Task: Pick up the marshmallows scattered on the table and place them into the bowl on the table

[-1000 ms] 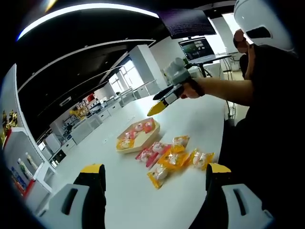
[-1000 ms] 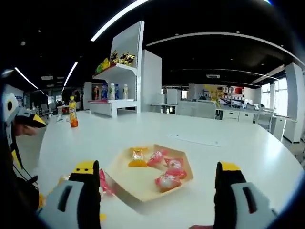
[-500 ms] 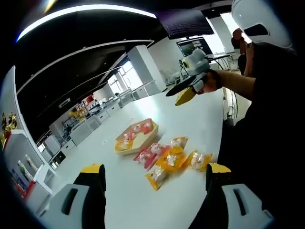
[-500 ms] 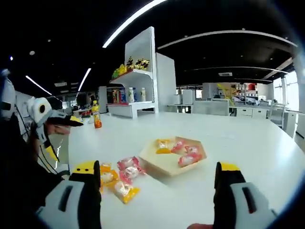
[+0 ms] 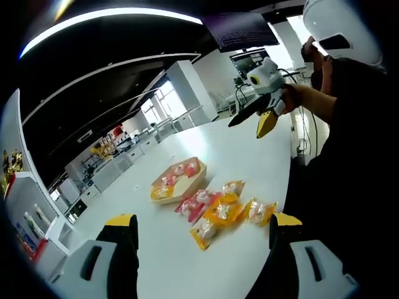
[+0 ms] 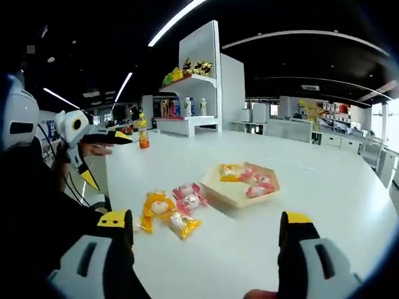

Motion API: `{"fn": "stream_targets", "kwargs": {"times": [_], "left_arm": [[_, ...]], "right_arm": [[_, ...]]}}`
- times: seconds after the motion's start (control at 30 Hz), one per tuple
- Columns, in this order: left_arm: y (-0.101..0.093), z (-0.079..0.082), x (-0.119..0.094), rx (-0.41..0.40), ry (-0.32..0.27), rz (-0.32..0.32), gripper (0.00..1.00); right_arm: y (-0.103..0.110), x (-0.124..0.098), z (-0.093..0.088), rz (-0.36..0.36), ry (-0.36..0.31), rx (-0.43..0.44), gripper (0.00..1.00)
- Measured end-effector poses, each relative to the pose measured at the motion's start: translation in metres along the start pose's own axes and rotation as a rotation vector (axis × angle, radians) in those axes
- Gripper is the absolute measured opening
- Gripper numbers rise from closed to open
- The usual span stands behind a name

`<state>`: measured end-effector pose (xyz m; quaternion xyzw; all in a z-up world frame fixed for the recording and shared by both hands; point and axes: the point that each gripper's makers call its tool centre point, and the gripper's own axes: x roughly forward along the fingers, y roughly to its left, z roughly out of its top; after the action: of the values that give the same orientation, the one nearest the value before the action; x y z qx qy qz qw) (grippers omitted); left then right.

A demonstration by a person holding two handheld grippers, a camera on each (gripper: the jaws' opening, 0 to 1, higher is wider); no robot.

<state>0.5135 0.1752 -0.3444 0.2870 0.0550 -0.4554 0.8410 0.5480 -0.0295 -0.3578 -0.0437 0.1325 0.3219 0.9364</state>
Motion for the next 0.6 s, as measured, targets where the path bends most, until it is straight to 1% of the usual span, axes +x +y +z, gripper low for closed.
{"fn": "stream_targets", "kwargs": {"times": [0.13, 0.27, 0.5, 0.6], "left_arm": [[0.003, 0.000, 0.001, 0.001, 0.001, 0.004, 0.86], [0.003, -0.001, 0.002, -0.001, 0.002, 0.002, 0.86], [0.003, -0.004, 0.001, -0.003, 0.008, 0.002, 0.86], [0.003, -0.003, 0.001, -0.005, 0.001, -0.004, 0.86]], "right_arm": [[0.007, 0.001, -0.004, 0.018, 0.023, -0.026, 0.93], [0.004, 0.002, -0.006, 0.008, 0.033, -0.029, 0.92], [0.012, -0.001, -0.002, 0.023, 0.037, -0.054, 0.92], [0.015, -0.003, 0.000, 0.028, 0.042, -0.079, 0.92]]}}
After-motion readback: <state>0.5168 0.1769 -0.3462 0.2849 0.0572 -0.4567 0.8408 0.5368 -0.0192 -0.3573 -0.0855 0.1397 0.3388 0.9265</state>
